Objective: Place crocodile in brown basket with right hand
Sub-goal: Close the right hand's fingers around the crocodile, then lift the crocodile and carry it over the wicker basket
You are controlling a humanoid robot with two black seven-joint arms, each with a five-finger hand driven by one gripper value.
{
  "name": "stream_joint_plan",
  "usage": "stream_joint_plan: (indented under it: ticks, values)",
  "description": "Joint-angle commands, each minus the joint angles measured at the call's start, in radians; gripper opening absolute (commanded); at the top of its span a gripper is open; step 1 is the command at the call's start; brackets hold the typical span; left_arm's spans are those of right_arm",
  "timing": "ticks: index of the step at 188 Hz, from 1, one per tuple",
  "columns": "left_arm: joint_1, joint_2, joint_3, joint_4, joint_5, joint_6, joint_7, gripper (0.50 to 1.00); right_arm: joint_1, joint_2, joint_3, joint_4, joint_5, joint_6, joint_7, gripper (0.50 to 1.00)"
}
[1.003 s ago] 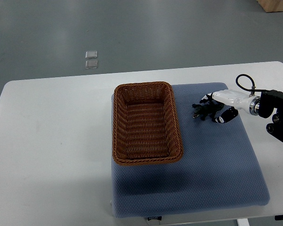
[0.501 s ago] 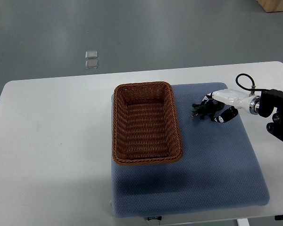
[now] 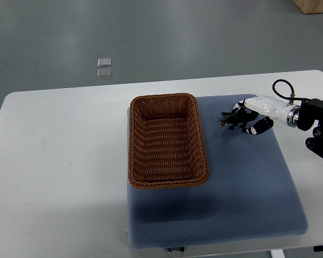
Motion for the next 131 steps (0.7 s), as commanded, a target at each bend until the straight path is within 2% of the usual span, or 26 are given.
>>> stream_joint_plan:
  ticks: [1, 86, 110, 131]
  values:
    - [0.000, 0.000, 0.000, 0.000, 0.000, 0.000, 0.000, 1.000, 0.021, -0.004, 0.002, 0.002, 0.005, -0.004, 0.003, 0.500]
    - [0.000, 0.000, 0.000, 0.000, 0.000, 0.000, 0.001, 1.000, 0.166, 0.019, 0.016, 0.059, 0.009, -0.014, 0.025, 0.500]
    - [0.000, 0.000, 0.000, 0.000, 0.000, 0.000, 0.000, 1.000, 0.189, 0.086, 0.000, 0.085, 0.006, -0.014, 0.025, 0.500]
    - [0.000, 0.000, 0.000, 0.000, 0.000, 0.000, 0.000, 1.000, 0.187, 0.103, -0.006, 0.112, 0.005, -0.012, 0.025, 0.500]
